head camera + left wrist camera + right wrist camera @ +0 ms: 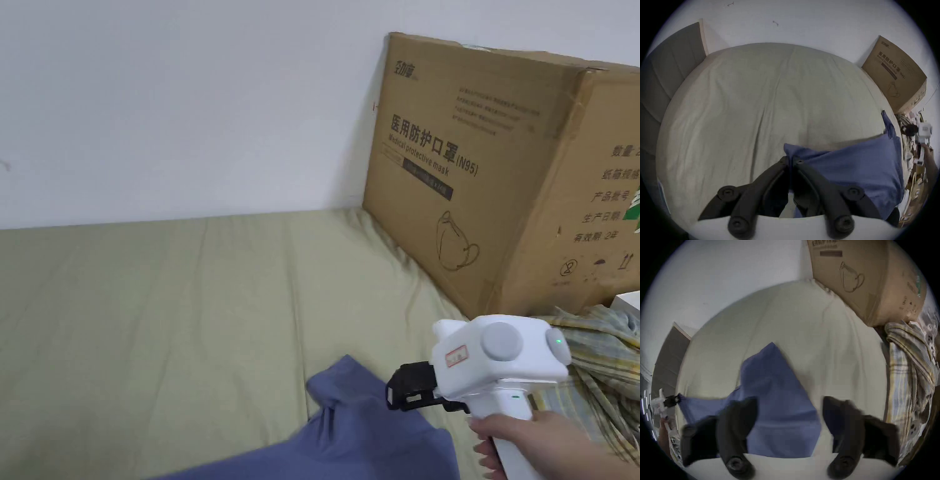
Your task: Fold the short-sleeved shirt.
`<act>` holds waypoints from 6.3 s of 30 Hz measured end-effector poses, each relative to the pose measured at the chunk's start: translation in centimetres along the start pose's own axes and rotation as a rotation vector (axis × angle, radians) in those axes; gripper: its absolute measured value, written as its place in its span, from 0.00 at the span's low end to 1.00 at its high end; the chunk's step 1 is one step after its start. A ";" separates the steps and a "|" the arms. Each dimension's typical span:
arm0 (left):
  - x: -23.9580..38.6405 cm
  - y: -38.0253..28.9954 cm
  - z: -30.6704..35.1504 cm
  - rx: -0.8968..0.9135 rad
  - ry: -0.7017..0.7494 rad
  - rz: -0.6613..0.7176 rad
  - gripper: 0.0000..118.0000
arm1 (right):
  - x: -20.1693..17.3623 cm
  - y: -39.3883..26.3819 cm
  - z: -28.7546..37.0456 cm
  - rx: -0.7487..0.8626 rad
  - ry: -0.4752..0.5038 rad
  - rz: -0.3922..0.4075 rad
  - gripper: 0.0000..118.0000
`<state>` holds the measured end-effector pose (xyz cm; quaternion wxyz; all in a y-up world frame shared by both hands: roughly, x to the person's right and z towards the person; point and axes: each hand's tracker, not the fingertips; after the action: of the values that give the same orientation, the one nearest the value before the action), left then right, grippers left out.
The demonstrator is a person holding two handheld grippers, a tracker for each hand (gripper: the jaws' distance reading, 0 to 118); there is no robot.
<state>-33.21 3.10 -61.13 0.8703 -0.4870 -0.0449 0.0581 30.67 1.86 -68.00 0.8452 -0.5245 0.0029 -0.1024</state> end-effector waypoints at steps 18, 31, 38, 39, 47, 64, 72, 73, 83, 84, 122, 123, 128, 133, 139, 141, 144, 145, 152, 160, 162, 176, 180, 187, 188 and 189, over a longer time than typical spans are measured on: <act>-0.5 -1.3 0.0 -0.025 0.012 -0.004 0.02 | -3.2 0.4 -4.0 -0.086 -0.074 0.176 0.01; 0.6 -0.5 13.8 0.213 -0.069 0.018 0.02 | -1.5 -3.3 18.8 0.386 0.118 -0.004 0.01; 2.1 1.2 25.9 0.382 -0.050 -0.035 0.02 | -3.2 -5.1 32.5 0.604 0.168 0.017 0.01; 2.1 1.5 27.5 0.397 -0.061 -0.034 0.02 | -3.5 -5.2 34.3 0.620 0.185 0.015 0.01; 2.8 4.4 37.5 0.575 -0.073 -0.050 0.02 | -7.3 -4.1 45.4 0.768 0.175 0.076 0.01; 4.5 20.0 35.7 0.729 0.018 -0.047 0.02 | -14.3 13.5 48.3 0.908 -0.007 0.126 0.01; 5.3 25.7 31.3 0.888 0.090 -0.014 0.02 | -16.8 19.7 46.3 1.015 -0.092 0.166 0.01; 5.4 26.0 30.7 0.913 0.095 -0.009 0.02 | -16.9 20.1 45.8 1.024 -0.095 0.167 0.01; 4.2 22.7 17.7 0.642 0.090 -0.019 0.02 | -12.5 16.7 27.3 0.768 -0.078 0.049 0.01; 3.8 20.9 15.7 0.585 0.080 -0.014 0.02 | -11.5 15.1 24.1 0.694 -0.074 0.035 0.01; -4.3 -24.0 12.0 -0.163 -0.019 0.022 0.02 | 3.9 -31.3 12.8 -0.248 0.003 0.093 0.01; -4.5 -23.9 12.1 -0.162 -0.024 0.029 0.02 | 3.8 -31.3 12.9 -0.245 0.005 0.095 0.01; -4.2 -24.4 13.5 -0.107 -0.087 0.103 0.20 | 4.1 -31.8 13.5 -0.211 0.022 0.061 0.45; -3.4 -23.8 16.7 0.011 -0.112 0.154 1.00 | 2.1 -31.8 16.8 -0.105 0.054 0.033 0.77; -0.3 -21.3 22.4 0.216 -0.056 0.050 0.99 | -2.5 -30.2 23.6 0.204 0.077 0.086 0.77; 0.8 -20.8 23.5 0.236 0.020 -0.003 0.99 | -4.0 -29.9 25.1 0.292 0.065 0.100 0.77; 2.1 -20.4 23.9 0.183 0.134 -0.094 0.88 | -6.2 -29.7 25.9 0.314 0.020 0.135 0.77; 2.3 -20.3 23.8 0.143 0.138 -0.110 0.60 | -6.5 -29.4 25.8 0.302 0.023 0.143 0.66; 0.4 -21.0 19.5 -0.082 0.076 -0.066 0.00 | -7.8 -28.0 25.3 0.240 0.087 0.115 0.00; -2.0 -22.8 12.7 -0.218 0.075 0.001 0.92 | -6.6 -30.0 21.4 0.168 0.065 0.141 0.00; -2.2 -22.9 11.8 -0.223 0.075 0.014 0.90 | -6.3 -30.3 21.1 0.151 0.063 0.135 0.00; 0.1 -22.7 12.7 -0.218 0.045 -0.104 0.04 | -2.0 -31.7 18.7 0.079 0.021 0.051 0.00; 0.3 -22.5 14.3 -0.182 0.039 -0.105 0.04 | 0.3 -32.1 18.0 0.031 0.010 0.053 0.40; 0.4 -22.5 15.3 -0.165 0.022 -0.069 0.04 | 2.3 -33.2 13.8 -0.200 -0.033 0.099 0.82; 0.5 -22.5 15.3 -0.168 0.023 -0.071 0.04 | 2.2 -33.4 13.3 -0.231 -0.042 0.115 0.82; 0.5 -22.6 15.2 -0.171 0.026 -0.074 0.04 | 2.0 -33.6 12.9 -0.252 -0.062 0.141 0.81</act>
<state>-33.48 4.26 -33.86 0.8275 -0.5584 -0.0563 0.0157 28.38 -1.48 -32.15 0.7776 -0.6277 0.0263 -0.0252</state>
